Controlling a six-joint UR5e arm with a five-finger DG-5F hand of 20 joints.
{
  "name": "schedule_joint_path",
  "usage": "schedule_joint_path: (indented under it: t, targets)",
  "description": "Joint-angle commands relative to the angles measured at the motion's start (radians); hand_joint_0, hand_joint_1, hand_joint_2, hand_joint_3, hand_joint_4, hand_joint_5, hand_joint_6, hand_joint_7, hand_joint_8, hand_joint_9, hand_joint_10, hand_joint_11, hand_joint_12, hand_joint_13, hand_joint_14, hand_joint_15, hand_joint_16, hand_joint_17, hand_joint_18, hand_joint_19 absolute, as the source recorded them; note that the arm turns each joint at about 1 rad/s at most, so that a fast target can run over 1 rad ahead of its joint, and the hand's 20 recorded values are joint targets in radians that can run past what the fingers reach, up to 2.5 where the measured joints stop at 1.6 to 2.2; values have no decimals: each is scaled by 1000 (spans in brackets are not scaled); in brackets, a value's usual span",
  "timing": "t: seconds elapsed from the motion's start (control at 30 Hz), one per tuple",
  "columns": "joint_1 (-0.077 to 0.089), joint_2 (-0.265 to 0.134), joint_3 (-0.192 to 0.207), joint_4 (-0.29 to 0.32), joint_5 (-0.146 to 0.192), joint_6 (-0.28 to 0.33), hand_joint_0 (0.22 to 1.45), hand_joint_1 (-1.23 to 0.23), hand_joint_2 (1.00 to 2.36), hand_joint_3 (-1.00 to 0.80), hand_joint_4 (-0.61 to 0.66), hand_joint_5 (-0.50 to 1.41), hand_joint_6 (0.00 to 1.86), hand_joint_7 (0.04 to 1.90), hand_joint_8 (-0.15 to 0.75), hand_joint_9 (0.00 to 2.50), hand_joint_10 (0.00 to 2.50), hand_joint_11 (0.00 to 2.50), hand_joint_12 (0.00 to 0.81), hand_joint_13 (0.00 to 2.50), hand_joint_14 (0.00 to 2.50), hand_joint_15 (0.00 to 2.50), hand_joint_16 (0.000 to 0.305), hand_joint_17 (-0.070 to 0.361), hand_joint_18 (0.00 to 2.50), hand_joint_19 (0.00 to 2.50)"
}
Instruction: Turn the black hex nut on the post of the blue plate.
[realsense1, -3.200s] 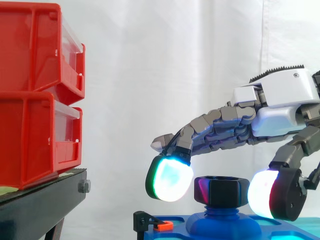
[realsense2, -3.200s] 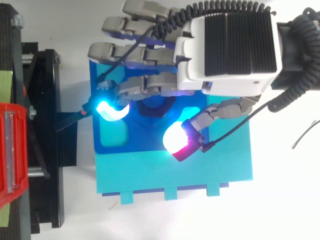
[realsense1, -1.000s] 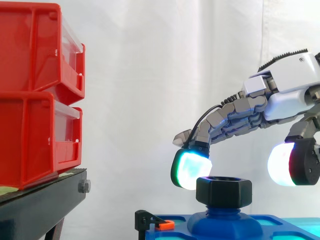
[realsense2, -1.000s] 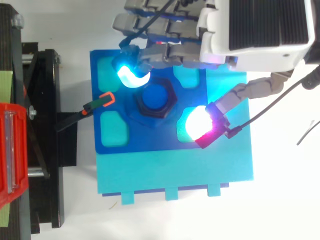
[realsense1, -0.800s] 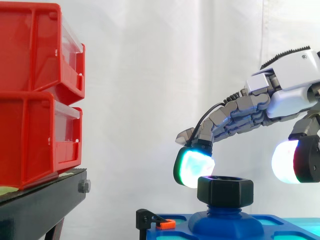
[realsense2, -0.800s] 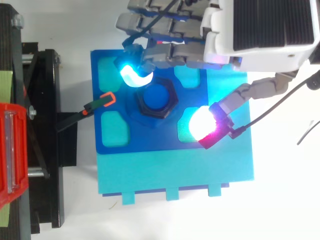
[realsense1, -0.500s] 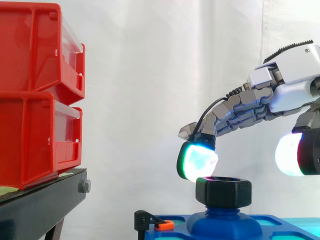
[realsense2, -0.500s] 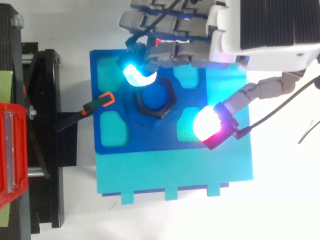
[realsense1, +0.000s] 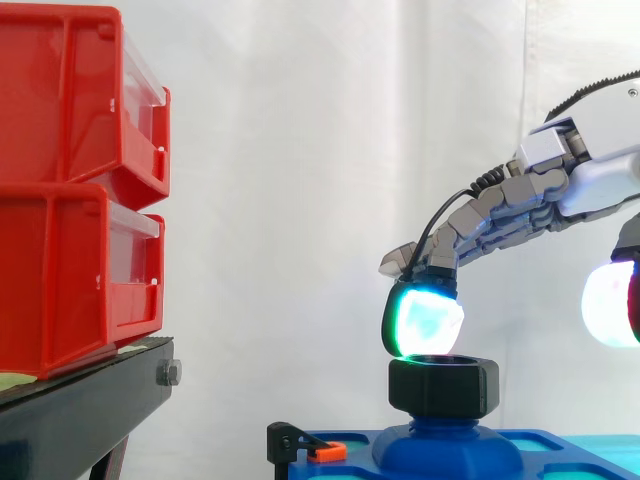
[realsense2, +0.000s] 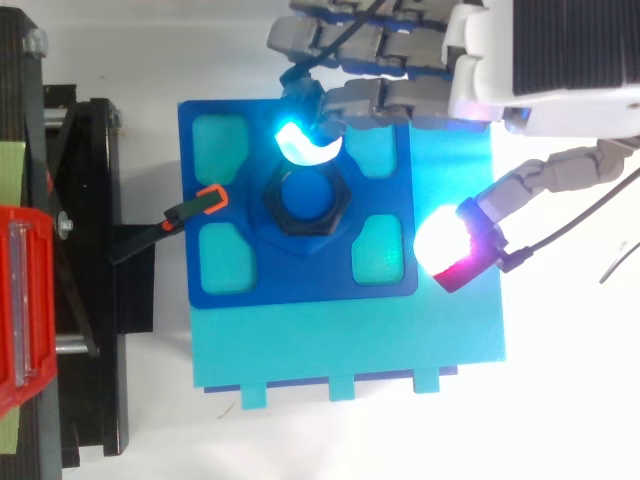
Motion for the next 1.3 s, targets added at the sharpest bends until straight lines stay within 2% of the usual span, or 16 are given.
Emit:
schedule_joint_path:
  t: [0.0,0.37,0.57,0.7,1.03,1.2,1.27]
  targets:
    - [0,1,-1,-3,1,-2,395,-652,1000,-500,137,-300,502,729,161,0,0,0,337,0,0,0,51,114,0,0]
    - [7,12,-1,-33,4,-16,398,-651,1000,-500,134,-300,502,731,159,0,0,0,336,0,0,0,51,114,0,0]
    - [18,35,-1,-70,44,-42,398,-651,1000,-500,134,-300,502,731,159,0,0,0,336,0,0,0,51,114,0,0]
    - [20,35,-1,-76,47,-42,398,-650,1000,-500,134,-300,502,730,161,0,0,0,337,0,0,0,50,113,0,0]
    - [40,35,-1,-78,48,-37,399,-647,1000,-500,134,-300,502,729,160,0,0,0,337,0,0,0,50,114,0,0]
    - [50,35,-1,-85,70,-33,396,-641,1000,-500,134,-300,502,729,163,0,0,0,338,0,0,0,50,113,0,0]
    - [52,41,-1,-85,67,-31,397,-649,1000,-500,134,-300,502,729,161,0,0,0,336,0,0,0,50,113,0,0]
